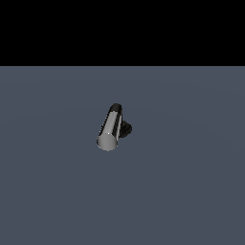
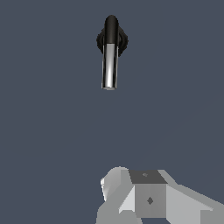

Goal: Turn on the faucet by rotating a designated handle.

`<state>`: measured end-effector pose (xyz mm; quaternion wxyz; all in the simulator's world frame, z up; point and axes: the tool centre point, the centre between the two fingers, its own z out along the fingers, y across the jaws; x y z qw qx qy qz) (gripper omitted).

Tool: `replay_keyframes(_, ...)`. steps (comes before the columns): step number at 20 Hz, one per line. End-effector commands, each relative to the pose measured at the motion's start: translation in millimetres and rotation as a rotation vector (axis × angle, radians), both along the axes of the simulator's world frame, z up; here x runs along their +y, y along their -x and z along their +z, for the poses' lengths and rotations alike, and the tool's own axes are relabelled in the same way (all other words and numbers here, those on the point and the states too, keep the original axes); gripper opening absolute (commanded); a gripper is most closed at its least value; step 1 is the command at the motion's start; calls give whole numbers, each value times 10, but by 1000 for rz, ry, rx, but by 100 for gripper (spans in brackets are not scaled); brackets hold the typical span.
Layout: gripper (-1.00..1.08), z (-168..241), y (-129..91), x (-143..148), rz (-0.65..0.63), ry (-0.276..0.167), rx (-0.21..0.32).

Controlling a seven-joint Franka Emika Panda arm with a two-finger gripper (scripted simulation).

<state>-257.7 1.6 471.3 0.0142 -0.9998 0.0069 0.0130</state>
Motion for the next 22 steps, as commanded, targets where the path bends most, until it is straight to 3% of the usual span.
replay_keyframes(1, -100, 0, 0, 0, 0, 0, 0)
replay_keyframes(11, -100, -219, -74, 82, -8, 2, -1)
replay_keyframes(22, -100, -922, -320, 341, -34, 7, -6)
